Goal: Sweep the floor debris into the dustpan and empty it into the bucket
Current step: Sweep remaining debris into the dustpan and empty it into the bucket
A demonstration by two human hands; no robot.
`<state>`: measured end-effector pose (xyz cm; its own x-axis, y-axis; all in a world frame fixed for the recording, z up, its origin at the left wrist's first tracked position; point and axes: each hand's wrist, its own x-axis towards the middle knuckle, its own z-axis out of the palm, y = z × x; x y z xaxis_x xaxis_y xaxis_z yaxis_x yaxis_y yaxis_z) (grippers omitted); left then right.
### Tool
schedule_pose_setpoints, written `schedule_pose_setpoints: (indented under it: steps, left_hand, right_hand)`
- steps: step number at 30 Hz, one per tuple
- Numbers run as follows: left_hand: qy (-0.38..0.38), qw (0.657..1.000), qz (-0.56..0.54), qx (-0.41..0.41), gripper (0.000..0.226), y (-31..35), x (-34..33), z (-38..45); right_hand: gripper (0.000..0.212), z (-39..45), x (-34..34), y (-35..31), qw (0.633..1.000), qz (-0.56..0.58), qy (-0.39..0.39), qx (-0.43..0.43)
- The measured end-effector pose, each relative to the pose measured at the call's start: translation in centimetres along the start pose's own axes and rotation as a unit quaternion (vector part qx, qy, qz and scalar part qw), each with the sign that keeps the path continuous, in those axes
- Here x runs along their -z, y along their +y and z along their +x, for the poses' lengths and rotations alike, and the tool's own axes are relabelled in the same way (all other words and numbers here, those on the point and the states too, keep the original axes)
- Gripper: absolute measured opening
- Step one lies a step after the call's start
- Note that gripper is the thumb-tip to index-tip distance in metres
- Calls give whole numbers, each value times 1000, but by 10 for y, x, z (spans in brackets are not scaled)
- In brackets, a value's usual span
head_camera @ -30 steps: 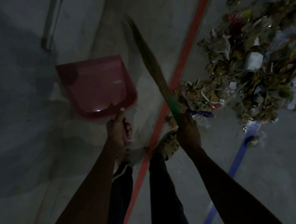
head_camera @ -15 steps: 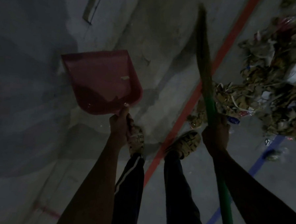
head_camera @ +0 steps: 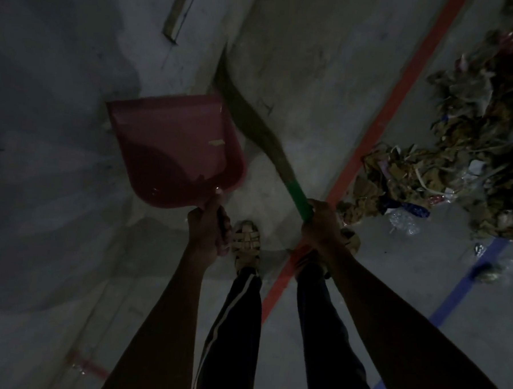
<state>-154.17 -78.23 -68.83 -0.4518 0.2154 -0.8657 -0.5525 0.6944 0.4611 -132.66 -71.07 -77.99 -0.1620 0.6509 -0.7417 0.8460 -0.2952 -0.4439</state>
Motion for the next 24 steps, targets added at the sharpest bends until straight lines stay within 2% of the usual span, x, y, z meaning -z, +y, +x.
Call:
schedule_pose_setpoints:
  steps: [3, 7, 12, 15, 20, 24]
  left_hand:
    - [-13, 1000, 14, 8, 51, -4, -15, -3]
    - [-37, 998, 53, 18, 48, -15, -49, -8]
    - [-89, 992, 90, 21, 47, -30, -101, -21]
    - [-105, 985, 135, 16, 46, -43, -136, -32]
    - [-113, 976, 187, 3, 46, -62, -183, -46]
    - [-123, 969, 215, 2, 47, -84, -223, -64]
  right_hand:
    - [55, -8, 24, 38, 999, -14, 45, -14]
    - [63, -24, 57, 97, 992, -2, 112, -63]
    - [55, -46, 75, 154, 964, 17, 240, -110]
    - [54, -63, 82, 192, 950, 57, 284, -114]
    - [54, -99, 74, 236, 961, 122, 242, -56]
    - [58, -115, 57, 268, 970, 185, 89, -129]
